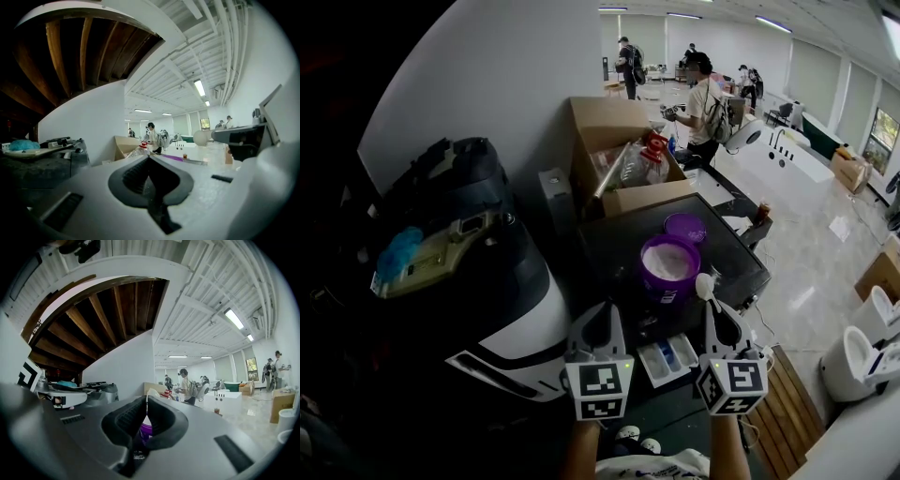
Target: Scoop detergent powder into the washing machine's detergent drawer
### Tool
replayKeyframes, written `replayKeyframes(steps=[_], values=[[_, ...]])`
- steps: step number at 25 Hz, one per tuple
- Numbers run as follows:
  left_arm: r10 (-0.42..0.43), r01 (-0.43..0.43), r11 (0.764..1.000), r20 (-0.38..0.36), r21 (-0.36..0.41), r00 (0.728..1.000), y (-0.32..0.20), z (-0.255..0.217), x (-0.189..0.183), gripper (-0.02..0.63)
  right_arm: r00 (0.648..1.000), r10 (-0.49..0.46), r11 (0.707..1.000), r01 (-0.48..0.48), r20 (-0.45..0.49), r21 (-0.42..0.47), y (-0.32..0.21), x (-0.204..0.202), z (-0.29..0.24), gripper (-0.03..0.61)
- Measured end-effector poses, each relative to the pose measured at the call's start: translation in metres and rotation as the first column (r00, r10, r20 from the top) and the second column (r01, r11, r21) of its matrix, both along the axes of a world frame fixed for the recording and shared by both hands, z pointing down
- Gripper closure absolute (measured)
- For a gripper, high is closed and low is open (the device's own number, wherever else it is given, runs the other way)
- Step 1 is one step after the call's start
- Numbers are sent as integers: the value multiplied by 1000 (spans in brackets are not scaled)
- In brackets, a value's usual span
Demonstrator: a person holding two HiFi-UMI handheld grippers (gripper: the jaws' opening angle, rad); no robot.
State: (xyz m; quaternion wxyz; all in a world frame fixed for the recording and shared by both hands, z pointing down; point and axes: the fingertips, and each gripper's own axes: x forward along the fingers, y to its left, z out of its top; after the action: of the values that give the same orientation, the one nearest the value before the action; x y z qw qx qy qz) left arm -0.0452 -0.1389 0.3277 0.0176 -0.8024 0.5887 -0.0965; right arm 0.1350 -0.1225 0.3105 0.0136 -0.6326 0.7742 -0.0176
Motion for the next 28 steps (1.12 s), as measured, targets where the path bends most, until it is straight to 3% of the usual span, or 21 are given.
replayKeyframes(steps=[28], values=[[-8,8,1000,-7,6,1000,-3,-3,8,612,1000,-16,1000,16,-13,0,-2,0,0,558]])
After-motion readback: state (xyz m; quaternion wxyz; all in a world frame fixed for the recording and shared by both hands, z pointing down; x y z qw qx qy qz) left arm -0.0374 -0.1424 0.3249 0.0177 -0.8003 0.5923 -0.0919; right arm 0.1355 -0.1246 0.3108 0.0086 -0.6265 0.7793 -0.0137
